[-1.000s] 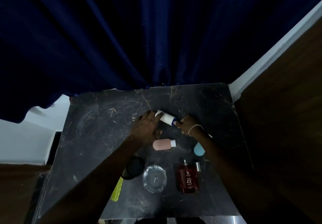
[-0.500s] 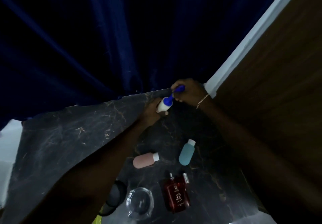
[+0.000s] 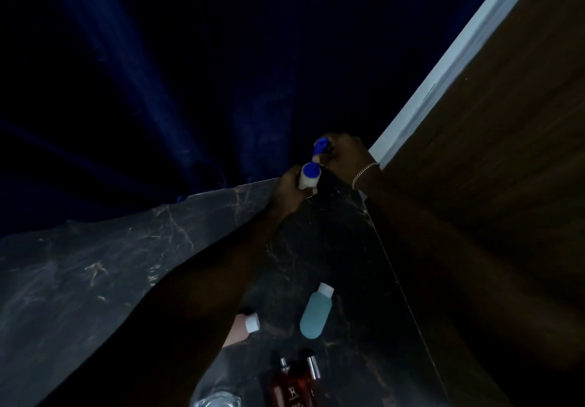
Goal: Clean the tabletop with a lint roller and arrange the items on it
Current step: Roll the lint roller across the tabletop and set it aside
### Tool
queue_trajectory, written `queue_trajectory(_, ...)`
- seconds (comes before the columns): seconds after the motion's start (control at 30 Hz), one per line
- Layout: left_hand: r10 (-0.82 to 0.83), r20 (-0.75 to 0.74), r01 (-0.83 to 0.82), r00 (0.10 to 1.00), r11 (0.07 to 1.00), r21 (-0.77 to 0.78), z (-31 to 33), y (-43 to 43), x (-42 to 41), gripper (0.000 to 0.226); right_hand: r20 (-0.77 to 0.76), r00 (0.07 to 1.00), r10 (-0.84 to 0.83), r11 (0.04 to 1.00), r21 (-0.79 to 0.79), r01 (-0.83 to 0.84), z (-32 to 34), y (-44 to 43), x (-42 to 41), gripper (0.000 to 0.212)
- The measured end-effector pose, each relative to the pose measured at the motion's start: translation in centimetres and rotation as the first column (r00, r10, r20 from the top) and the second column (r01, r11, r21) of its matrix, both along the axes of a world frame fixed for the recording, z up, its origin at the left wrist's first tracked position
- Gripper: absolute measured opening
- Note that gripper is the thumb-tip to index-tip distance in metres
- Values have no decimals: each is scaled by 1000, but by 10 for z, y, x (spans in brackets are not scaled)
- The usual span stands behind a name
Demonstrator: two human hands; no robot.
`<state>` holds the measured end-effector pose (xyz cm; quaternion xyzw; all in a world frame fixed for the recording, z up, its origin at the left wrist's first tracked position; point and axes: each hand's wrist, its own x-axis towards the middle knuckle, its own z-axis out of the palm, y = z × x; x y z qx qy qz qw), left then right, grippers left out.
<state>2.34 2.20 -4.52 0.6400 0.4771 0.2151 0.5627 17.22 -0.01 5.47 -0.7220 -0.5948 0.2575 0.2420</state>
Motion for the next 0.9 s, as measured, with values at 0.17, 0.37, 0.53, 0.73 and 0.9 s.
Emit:
queue_trajectory(0.17,11,46,-11,999,1000,-2,-9,-4,-1,46,-13,1000,15,1000,-5,-15,-9,3,-1,30)
queue_trajectory(0.37,-69,-4,69,998,996,56,-7,-5,-4,45,5,999,45,999,-12,-45,-13,1,-2,25)
queue_trajectory(0.53,-121,-79,124,990,992,35,4,-8,-10,69,-16,999,47,998,-51,-47,-7,1,-3,34)
queue_trajectory(0.73,-121,-294,163,948,979,125,34,-22,-39,100,-52,997,52,996,-65,-56,4,-11,-5,43)
queue_trajectory(0.9,-123,-452,249,884,940,232,67,-44,-86,92,-93,995,-22,997,-70,15,15,-31,-6,72)
